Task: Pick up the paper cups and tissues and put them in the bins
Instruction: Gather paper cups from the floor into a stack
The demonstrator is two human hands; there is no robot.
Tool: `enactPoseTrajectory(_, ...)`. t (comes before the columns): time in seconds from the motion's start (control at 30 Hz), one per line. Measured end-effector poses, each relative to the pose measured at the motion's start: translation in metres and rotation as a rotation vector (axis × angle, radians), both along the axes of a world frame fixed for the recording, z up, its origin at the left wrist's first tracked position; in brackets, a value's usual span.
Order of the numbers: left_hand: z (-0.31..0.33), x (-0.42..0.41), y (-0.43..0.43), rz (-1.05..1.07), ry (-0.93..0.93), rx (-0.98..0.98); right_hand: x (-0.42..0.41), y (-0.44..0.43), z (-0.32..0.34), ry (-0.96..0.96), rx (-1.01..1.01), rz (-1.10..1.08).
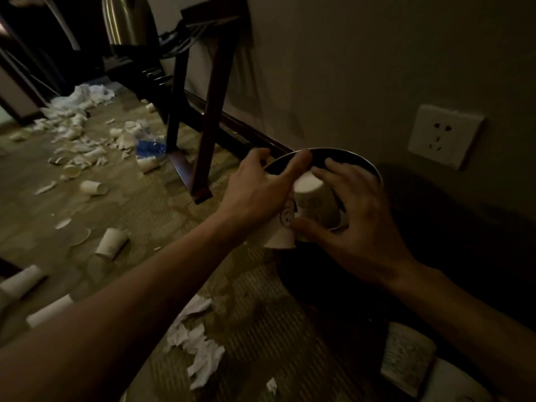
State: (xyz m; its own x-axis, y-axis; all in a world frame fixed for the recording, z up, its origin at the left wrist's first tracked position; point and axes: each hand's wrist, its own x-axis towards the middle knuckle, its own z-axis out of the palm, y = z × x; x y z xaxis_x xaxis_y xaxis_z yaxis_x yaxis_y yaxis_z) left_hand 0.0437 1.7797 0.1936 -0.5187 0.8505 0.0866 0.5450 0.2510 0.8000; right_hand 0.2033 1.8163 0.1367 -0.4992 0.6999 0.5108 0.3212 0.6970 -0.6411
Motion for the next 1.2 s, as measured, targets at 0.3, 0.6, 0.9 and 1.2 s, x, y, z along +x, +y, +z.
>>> enactPoseTrajectory(0.3,-0.013,0.011,0.018,-0.121,-0.33,0.361,0.003,0.027,0.001,0.135,-0.232,0.214)
enactPoseTrajectory(0.6,-0.06,-0.006,0.013,-0.344,0.397,-0.102,0.002,0.055,-0.011,-0.391,-0.03,0.149)
enactPoseTrajectory(0.9,-0.065,0.024,-0.022,-0.38,0.69,0.124,0.063,0.004,-0.043,-0.086,0.18,-0.035)
enactPoseTrajectory(1.2,-0.173,0.111,-0.082,-0.591,0.217,-0.225,0.166,-0.072,-0.142,-0.597,-0.353,-0.341)
